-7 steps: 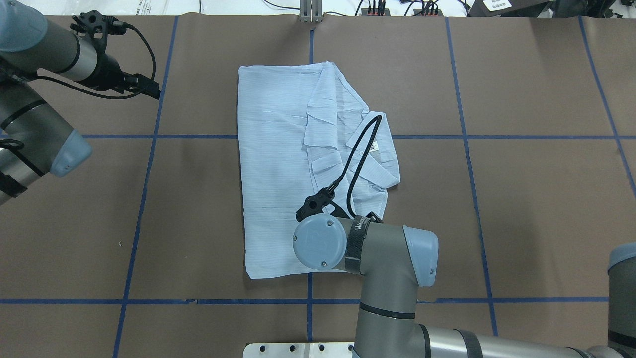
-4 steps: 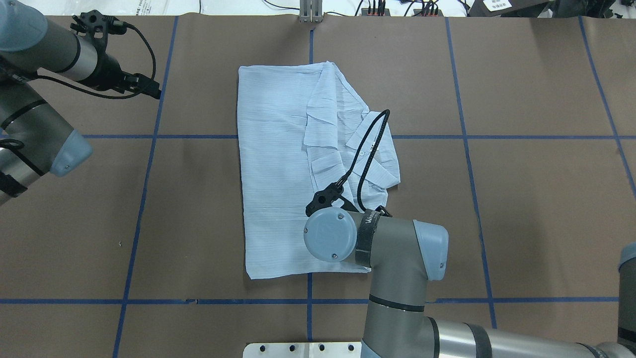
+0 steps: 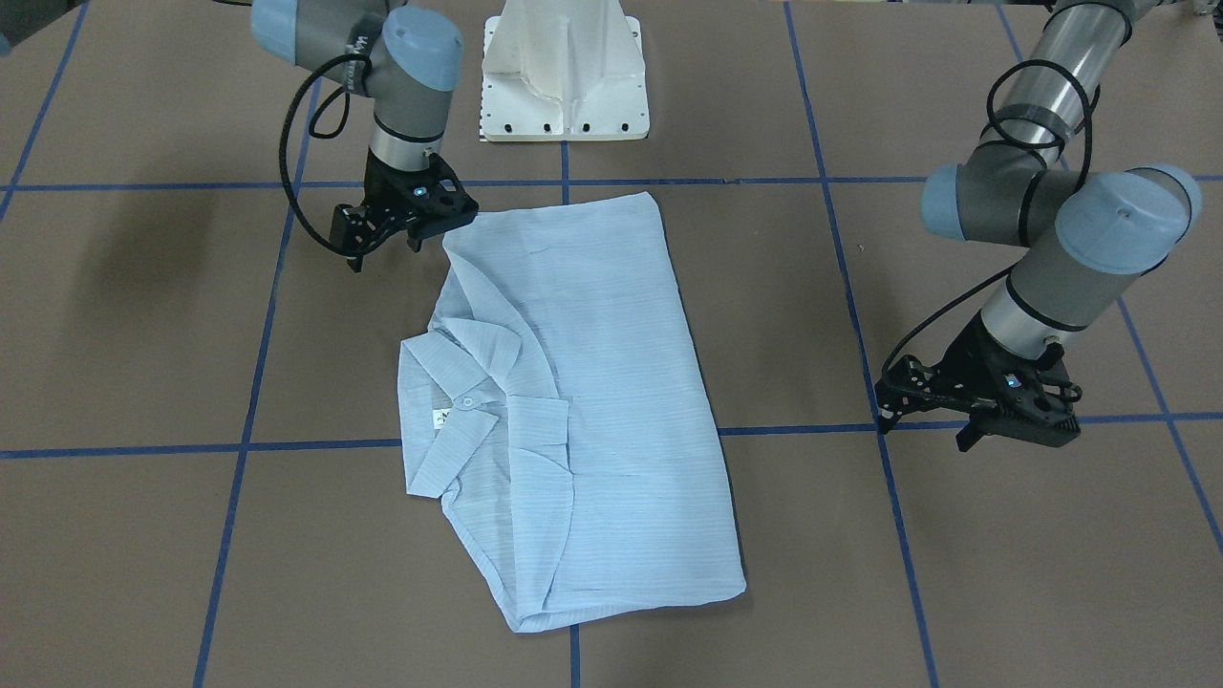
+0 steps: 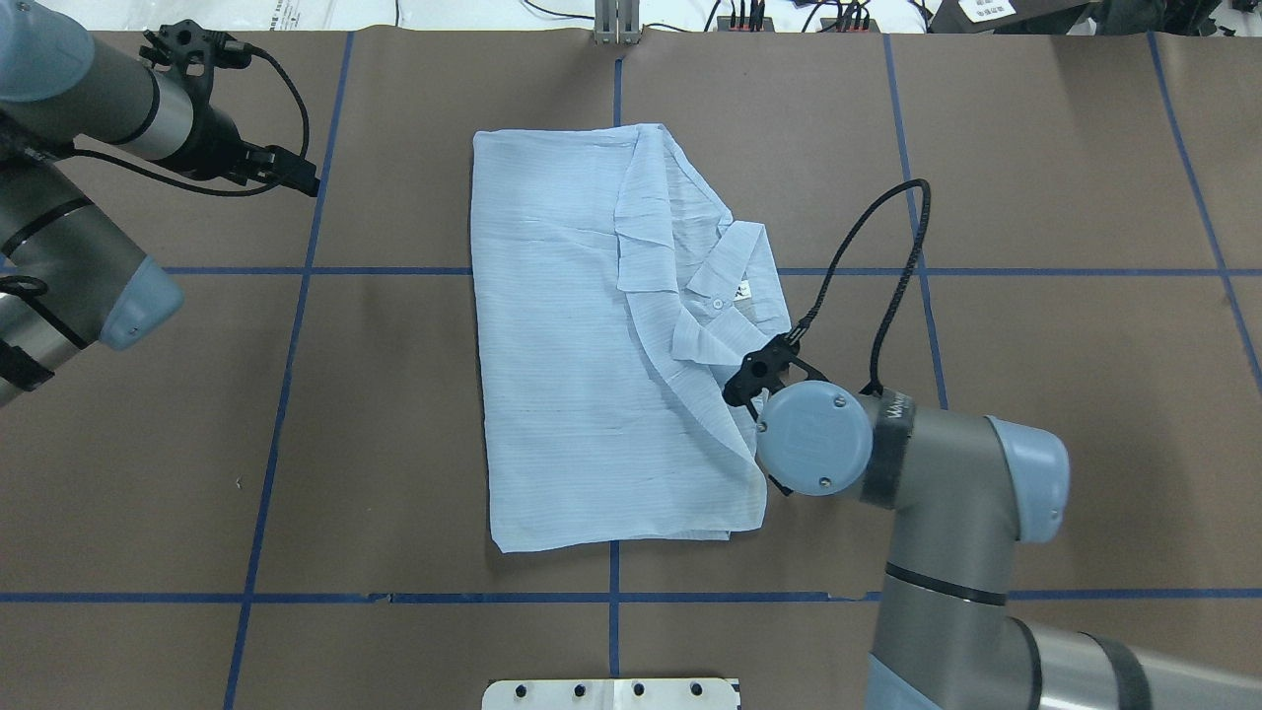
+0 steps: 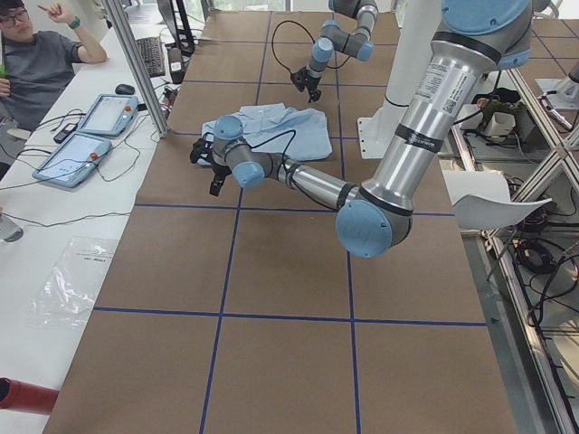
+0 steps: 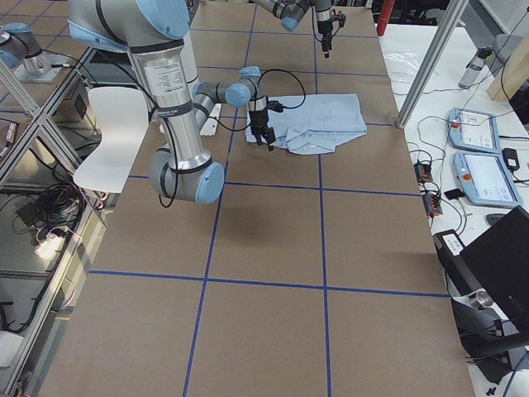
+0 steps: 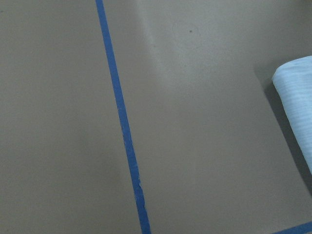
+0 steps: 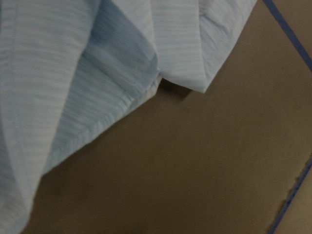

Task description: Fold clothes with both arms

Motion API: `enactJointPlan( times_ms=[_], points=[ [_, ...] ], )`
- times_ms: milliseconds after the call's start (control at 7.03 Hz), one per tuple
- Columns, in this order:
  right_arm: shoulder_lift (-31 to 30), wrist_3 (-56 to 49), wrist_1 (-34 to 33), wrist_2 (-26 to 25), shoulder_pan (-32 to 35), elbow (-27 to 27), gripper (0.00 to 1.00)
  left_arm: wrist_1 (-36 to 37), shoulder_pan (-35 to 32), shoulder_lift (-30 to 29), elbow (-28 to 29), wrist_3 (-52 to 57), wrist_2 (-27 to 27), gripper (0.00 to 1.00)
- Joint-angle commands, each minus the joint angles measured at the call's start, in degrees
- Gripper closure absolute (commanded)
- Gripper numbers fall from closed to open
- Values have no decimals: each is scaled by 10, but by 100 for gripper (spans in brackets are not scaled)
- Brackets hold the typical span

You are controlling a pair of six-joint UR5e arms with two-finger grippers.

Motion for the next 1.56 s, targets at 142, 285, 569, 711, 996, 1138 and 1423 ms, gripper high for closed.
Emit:
enactJointPlan(
  times_ms=[142,285,569,711,996,1138,1423],
  points=[
    [-9,71,7,39,10,38,1,0,0,0,0,0,0,0],
    [68,101,7,50,25,-7,1,0,0,0,-2,0,-6,0],
    [142,123,116,49,27,-119,1,0,0,1,-3,0,-15,0],
    [172,122,146,46,27,-175,1,0,0,1,-3,0,-15,0],
    [211,115,140,35,30,-226,1,0,1,4,-4,0,-16,0],
    [251,113,140,20,34,-283,1,0,1,5,-4,0,-16,0],
    [287,105,140,8,45,-342,1,-1,3,6,-4,0,-16,0]
  ],
)
